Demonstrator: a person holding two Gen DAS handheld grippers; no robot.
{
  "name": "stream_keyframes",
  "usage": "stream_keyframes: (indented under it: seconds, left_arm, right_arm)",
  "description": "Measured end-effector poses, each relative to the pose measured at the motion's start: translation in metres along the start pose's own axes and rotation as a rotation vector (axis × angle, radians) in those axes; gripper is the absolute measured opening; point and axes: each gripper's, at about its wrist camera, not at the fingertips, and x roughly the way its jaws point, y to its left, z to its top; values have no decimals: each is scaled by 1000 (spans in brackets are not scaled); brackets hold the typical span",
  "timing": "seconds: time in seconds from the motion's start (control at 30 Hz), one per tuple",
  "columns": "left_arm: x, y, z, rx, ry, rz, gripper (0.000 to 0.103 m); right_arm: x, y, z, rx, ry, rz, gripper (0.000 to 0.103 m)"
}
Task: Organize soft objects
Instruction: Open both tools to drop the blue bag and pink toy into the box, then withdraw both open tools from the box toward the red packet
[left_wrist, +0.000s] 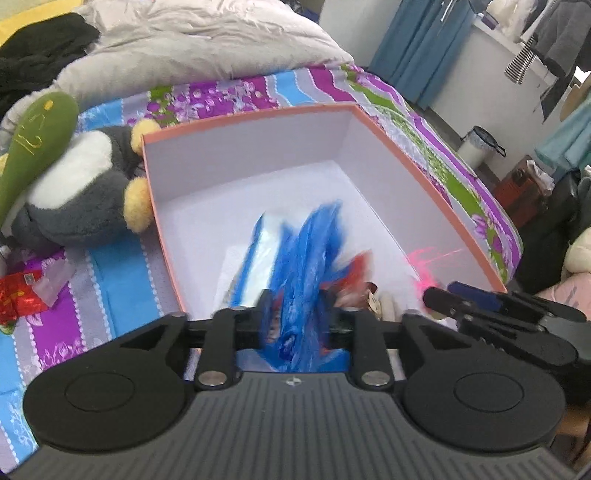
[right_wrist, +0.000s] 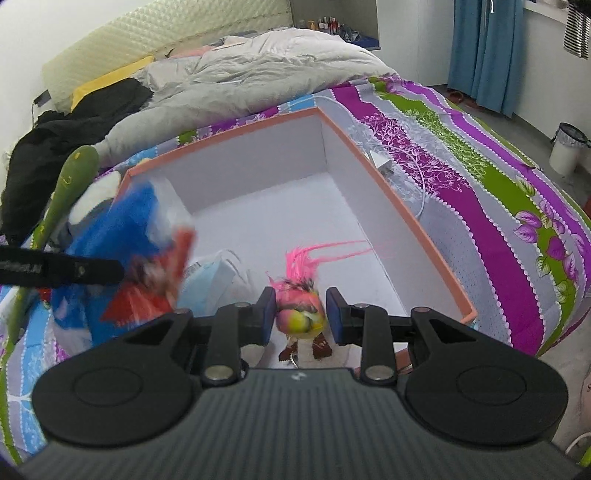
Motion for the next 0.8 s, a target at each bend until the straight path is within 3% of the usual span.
stream_keyframes:
  seconds: [0.07, 0.33, 0.63, 0.8]
  left_arm:
    - [-3, -3, -3, 20, -14, 15, 44]
    - [-33, -3, -9, 52, -93, 36, 44]
    - [-98, 9, -28, 16, -235, 9, 44]
    - [-134, 15, -47, 6, -308, 2, 44]
  right_arm:
    - [2, -3, 0, 19, 8, 2, 39]
    - [-30, 6, 2, 12, -81, 49, 40]
    - [-84, 42, -3, -48, -230, 122, 40]
    - [-103, 65, -15, -80, -271, 155, 40]
